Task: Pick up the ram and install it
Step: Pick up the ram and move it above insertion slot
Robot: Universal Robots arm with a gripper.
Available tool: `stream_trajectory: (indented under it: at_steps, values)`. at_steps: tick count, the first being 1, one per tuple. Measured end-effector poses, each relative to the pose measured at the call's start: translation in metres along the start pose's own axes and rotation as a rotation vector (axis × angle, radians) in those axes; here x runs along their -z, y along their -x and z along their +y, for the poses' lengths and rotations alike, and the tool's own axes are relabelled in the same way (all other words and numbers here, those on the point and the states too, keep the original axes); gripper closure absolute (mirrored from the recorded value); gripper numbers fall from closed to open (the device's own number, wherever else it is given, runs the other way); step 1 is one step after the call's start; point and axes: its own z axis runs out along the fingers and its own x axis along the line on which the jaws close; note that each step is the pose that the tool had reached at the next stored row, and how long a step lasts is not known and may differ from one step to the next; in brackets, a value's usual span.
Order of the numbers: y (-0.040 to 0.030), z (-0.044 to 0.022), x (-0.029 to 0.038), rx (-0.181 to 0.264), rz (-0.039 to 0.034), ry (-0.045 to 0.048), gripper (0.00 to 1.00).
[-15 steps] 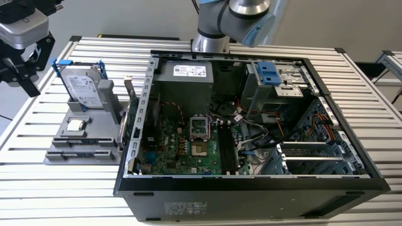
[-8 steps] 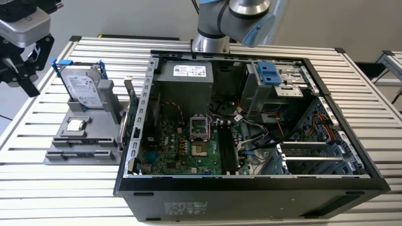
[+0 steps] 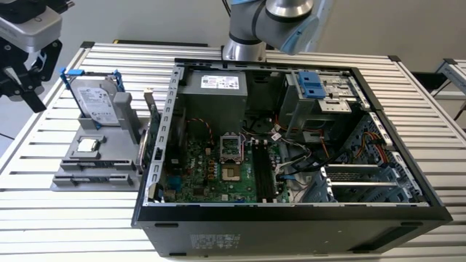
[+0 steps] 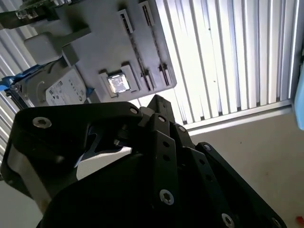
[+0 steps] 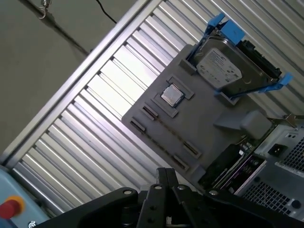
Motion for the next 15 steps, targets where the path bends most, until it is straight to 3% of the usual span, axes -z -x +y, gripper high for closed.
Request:
stream_trajectory:
  at_steps: [15]
  values:
    - [0.0, 0.0001, 0.0, 0.139, 0.0066, 0.0014, 1.0]
